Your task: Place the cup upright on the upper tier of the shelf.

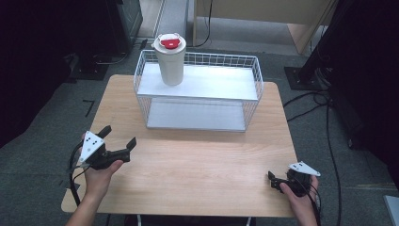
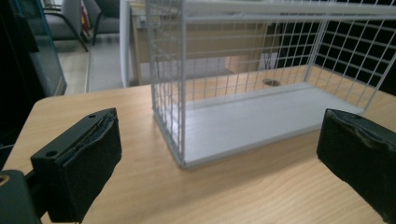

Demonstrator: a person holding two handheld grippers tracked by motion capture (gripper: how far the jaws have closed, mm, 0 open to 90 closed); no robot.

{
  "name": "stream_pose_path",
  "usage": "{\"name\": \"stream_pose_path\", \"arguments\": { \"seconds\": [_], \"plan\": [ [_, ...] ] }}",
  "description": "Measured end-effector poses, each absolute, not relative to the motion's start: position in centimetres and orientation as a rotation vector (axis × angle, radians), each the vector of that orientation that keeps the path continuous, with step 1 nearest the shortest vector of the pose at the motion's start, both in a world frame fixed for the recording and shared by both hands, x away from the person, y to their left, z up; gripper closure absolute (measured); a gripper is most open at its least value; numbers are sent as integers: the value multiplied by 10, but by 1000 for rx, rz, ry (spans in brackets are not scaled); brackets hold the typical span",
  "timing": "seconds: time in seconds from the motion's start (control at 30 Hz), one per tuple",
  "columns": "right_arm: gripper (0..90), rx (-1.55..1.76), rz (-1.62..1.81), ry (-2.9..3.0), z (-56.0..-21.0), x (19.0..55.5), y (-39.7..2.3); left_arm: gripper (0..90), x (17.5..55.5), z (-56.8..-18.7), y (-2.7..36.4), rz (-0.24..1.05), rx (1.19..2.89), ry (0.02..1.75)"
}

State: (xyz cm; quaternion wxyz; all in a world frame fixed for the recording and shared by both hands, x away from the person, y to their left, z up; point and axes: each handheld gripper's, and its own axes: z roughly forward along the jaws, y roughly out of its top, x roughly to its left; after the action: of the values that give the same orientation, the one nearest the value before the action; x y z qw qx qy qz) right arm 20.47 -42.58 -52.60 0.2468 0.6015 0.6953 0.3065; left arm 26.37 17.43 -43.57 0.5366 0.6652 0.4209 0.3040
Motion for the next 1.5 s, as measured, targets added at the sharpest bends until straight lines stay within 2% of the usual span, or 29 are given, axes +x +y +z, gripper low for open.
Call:
{"name": "stream_pose_path", "arguments": {
  "seconds": [0.47, 0.67, 1.07, 1.5],
  "plan": [
    [63, 1643, 835, 1896, -526, 205, -426, 6, 238, -480, 207, 676, 1643, 1141],
    [62, 1649, 833, 1890, -526, 205, -425, 6, 230, -497, 216, 701, 1703, 1193],
    [62, 1649, 833, 1890, -526, 205, -425, 6, 227, -510, 224, 700, 1892, 1305],
    [63, 1663, 829, 1877, -526, 202, -424, 6, 231, -515, 233, 664, 1941, 1387]
  ]
}}
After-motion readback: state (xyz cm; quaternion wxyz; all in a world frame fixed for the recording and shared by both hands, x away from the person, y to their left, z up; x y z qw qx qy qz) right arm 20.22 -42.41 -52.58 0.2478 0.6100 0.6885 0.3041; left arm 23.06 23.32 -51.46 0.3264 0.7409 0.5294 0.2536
